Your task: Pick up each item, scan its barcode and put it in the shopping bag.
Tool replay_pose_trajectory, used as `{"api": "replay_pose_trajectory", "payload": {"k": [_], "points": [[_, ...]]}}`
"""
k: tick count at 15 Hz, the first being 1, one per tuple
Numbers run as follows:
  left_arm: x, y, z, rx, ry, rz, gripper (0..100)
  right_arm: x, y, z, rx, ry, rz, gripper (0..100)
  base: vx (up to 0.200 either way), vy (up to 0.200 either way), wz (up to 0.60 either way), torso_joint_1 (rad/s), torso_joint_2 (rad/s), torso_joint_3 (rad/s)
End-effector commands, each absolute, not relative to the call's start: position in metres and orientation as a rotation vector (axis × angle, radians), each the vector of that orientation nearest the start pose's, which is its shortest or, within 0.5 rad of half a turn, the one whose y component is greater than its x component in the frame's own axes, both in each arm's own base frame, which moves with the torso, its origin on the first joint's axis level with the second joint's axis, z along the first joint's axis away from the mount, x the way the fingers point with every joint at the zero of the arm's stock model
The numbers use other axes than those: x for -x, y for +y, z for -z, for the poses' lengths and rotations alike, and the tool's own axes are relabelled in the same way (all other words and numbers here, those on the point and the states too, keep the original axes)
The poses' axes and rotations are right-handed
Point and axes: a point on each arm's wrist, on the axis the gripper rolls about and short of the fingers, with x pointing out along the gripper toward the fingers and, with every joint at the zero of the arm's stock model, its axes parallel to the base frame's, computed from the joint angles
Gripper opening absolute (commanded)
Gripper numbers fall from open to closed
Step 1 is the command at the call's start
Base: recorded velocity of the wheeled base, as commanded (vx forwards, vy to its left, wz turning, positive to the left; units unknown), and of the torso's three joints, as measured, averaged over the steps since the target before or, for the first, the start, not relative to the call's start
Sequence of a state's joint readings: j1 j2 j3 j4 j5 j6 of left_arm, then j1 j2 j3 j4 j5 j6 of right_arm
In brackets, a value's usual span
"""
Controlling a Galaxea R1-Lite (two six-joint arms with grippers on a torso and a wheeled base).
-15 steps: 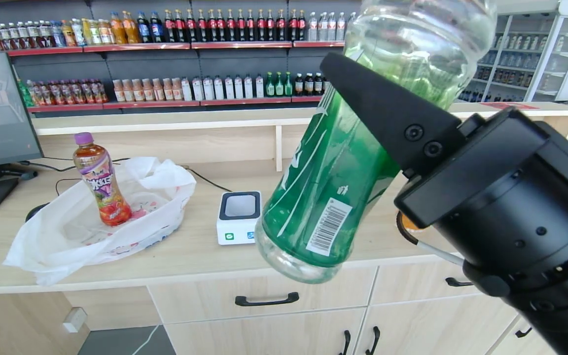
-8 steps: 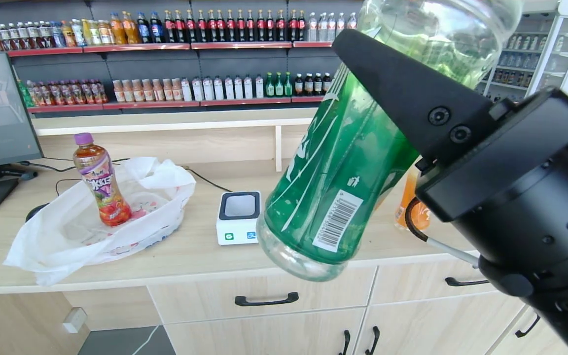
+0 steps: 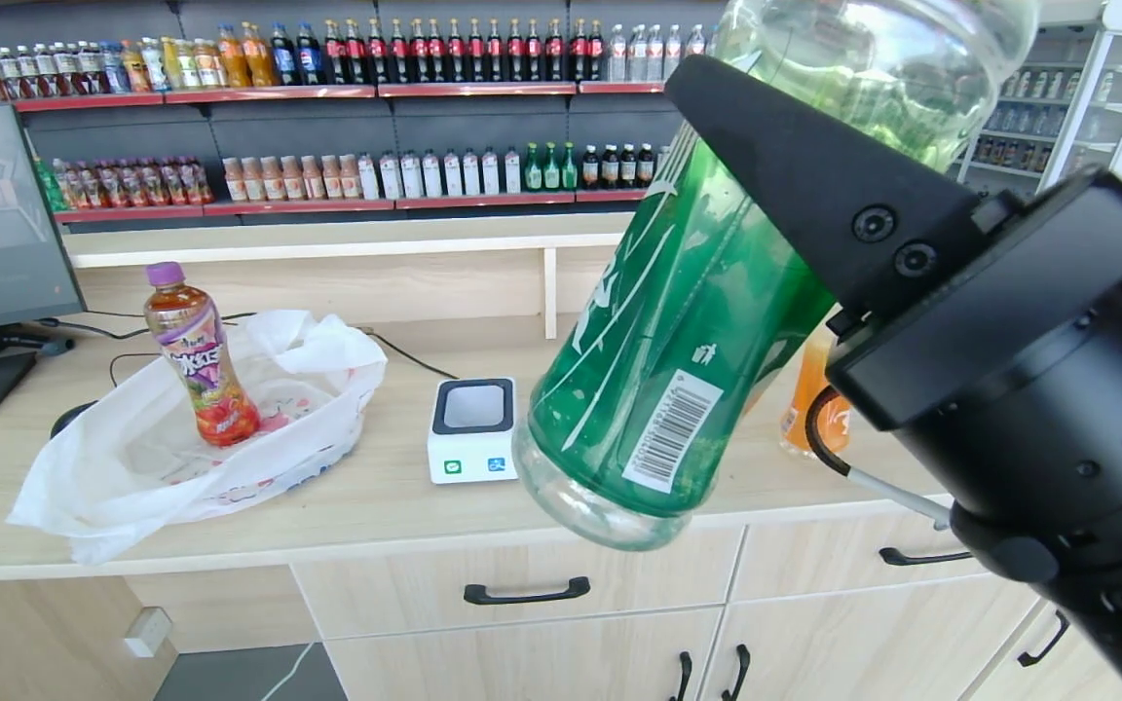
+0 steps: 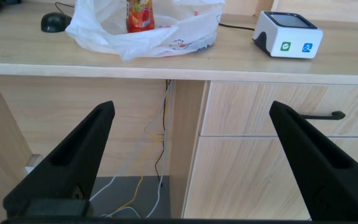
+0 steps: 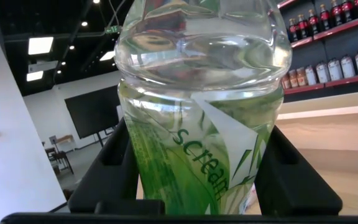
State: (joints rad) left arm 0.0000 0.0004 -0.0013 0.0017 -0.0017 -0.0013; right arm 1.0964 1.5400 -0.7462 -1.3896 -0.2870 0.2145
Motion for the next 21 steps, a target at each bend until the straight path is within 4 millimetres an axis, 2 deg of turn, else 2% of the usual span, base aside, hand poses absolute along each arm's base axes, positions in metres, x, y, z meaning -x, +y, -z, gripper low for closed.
{"api": "replay_pose_trajectory", "payload": {"k": [1, 13, 21], "points": [[0.023, 0.0, -0.076, 0.002, 0.0, 0.002, 100, -0.12, 0.22, -0.285, -0.59, -0.389, -0.839, 0, 0.0, 0.0, 0.0, 0.0, 0.0, 0.0], [0.023, 0.0, -0.076, 0.002, 0.0, 0.002, 100, -0.119, 0.218, -0.279, -0.568, -0.372, -0.835, 0, 0.0, 0.0, 0.0, 0.0, 0.0, 0.0], [0.023, 0.0, -0.076, 0.002, 0.0, 0.002, 100, -0.121, 0.216, -0.256, -0.461, -0.322, -0.76, 0, 0.0, 0.0, 0.0, 0.0, 0.0, 0.0]]}}
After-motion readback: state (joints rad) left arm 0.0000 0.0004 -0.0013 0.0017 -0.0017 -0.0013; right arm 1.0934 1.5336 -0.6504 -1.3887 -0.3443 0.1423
